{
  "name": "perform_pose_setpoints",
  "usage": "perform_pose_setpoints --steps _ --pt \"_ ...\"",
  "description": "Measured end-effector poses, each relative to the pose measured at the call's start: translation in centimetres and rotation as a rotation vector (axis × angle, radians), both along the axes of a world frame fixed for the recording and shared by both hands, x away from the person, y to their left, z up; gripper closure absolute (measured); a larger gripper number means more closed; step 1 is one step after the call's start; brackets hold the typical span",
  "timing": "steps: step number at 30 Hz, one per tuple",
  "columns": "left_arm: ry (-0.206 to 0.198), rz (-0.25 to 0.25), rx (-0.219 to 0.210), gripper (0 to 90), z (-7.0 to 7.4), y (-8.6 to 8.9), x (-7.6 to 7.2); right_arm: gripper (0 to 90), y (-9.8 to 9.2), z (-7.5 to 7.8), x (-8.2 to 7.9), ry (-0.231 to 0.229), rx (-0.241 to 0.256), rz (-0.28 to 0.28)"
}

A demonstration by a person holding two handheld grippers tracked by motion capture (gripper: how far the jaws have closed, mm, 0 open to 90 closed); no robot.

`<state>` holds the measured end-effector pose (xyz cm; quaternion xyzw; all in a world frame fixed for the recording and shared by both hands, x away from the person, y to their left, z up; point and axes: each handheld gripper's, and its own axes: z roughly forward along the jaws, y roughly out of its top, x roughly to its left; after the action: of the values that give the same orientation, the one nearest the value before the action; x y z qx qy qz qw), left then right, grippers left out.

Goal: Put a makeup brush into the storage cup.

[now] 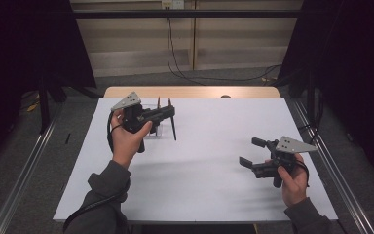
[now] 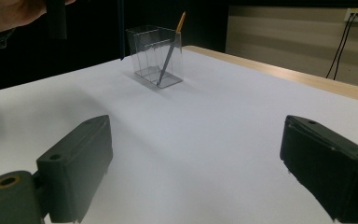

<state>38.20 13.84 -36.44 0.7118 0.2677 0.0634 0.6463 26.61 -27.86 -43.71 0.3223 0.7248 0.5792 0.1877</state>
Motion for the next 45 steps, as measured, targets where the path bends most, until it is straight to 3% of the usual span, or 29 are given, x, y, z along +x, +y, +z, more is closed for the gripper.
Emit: perform_pose_setpoints --steps 26,45 --pt "-0.013 0.037 0.026 83.8 0.9 1.7 0.7 8.9 -0.1 0.1 -0.1 -0.002 -0.001 -0.003" --pt "-0.026 0.094 0.051 83.8 1.9 3.1 1.5 8.9 -0.1 0.0 0.0 -0.001 0.002 -0.001"
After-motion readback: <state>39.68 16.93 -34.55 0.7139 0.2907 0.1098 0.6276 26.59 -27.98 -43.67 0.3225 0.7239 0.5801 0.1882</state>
